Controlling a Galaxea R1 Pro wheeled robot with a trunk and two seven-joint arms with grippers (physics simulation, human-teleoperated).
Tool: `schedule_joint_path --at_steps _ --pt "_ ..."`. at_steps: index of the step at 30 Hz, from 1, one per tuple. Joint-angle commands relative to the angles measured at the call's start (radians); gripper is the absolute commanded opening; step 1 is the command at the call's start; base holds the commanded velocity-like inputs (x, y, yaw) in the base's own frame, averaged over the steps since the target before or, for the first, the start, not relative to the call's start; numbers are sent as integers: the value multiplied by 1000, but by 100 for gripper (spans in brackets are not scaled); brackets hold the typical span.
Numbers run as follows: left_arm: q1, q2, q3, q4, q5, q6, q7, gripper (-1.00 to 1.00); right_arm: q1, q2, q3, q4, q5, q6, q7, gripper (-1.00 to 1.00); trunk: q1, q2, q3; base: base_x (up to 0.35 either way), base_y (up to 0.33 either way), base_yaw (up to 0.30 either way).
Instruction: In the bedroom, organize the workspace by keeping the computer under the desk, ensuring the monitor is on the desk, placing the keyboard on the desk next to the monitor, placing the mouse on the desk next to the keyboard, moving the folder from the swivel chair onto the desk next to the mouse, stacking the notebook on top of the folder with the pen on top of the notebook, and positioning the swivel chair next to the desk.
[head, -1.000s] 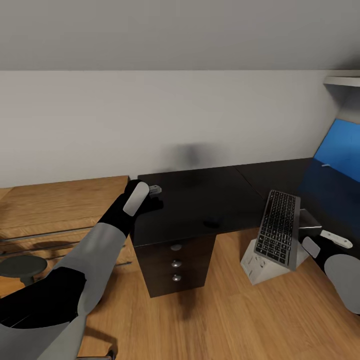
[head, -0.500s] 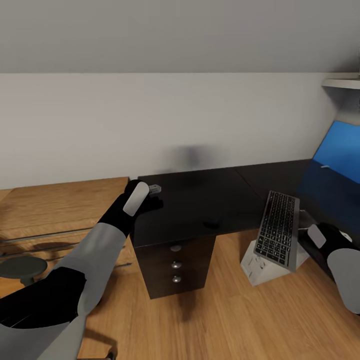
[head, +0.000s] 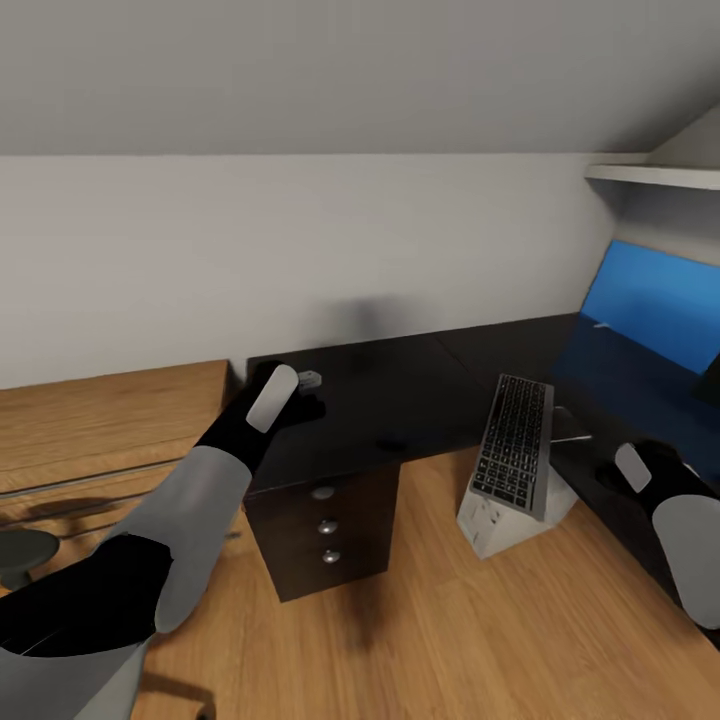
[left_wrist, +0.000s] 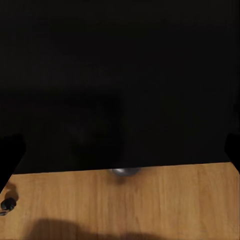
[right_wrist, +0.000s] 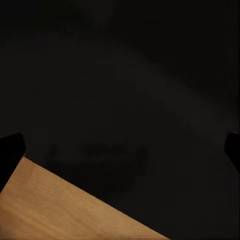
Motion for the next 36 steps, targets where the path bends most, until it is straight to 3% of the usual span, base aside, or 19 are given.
schedule_joint_path --at_steps 1,4,5,10,12,14,16,18,19,22,23,27,28,31,33,36 --pt "-1 0 -1 -2 9 0 10 100 0 1 0 -2 -10 2 -8 100 0 -1 0 -10 -8 -188" --pt "-1 0 -2 -12 8 -23 10 100 2 9 0 -3 -10 -2 -7 100 0 -1 4 -5 -4 -150" --pt "6 0 -6 -18 7 -88 6 100 3 16 0 -4 -10 -7 -7 100 0 -1 5 -1 0 -98" --pt "52 0 -9 -29 7 -136 0 100 19 19 2 -6 -10 -10 -6 100 0 -1 13 0 0 -72" --pt "114 0 -23 -91 6 -197 -3 100 51 50 4 -69 -7 -10 -7 100 0 -1 16 0 0 -17" --pt "168 0 -75 -153 5 -220 -3 100 108 85 4 -183 -4 -6 -7 100 0 -1 19 0 0 -7" --pt "199 0 -100 -187 4 -228 -2 100 150 101 4 -255 -4 -3 -7 100 0 -1 22 0 0 -4" --pt "276 0 -135 -269 4 -258 -2 100 247 138 4 -424 -4 5 -9 100 0 -1 25 0 0 -2" --pt "392 0 -169 -378 2 -303 -4 100 362 197 4 -635 -1 30 -13 100 0 -1 26 0 0 0" --pt "454 0 -185 -435 1 -318 -5 100 417 230 4 -730 1 42 -15 100 0 -1 30 0 0 0" --pt "545 17 -218 -514 0 -329 -5 100 476 273 4 -825 3 50 -20 100 0 -1 31 0 0 0" --pt "689 75 -274 -639 -1 -337 -3 100 528 319 5 -895 5 51 -23 100 0 -1 32 0 0 0" --pt "805 128 -346 -700 2 -373 -1 100 579 340 7 -915 3 37 -22 100 0 -1 32 0 0 0" --pt "821 148 -364 -626 5 -396 -4 100 638 372 15 -918 4 -1 -20 100 0 -1 32 0 0 0" --pt "826 154 -369 -549 7 -423 -20 100 694 389 48 -919 20 -49 -20 100 0 -1 32 0 0 0" --pt "828 157 -372 -445 7 -491 -92 100 778 403 94 -909 41 -143 -18 100 0 -1 32 0 0 0"
